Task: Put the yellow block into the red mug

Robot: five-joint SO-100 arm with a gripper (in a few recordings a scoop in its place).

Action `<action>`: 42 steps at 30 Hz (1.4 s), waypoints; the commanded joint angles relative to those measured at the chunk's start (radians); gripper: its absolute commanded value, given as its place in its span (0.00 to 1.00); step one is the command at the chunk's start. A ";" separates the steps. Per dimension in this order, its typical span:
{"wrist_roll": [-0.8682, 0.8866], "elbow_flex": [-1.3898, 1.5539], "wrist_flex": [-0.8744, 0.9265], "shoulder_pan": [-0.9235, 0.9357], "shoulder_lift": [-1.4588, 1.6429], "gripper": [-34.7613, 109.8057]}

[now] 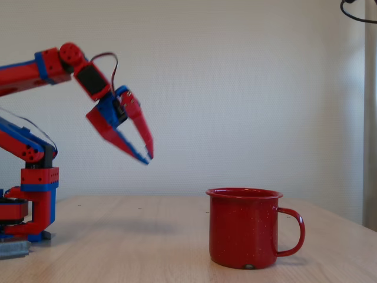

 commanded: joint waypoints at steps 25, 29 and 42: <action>-0.009 0.581 -0.017 -0.067 0.560 0.24; -0.012 0.581 -0.017 -0.067 0.560 0.24; -0.014 0.581 -0.017 -0.067 0.560 0.24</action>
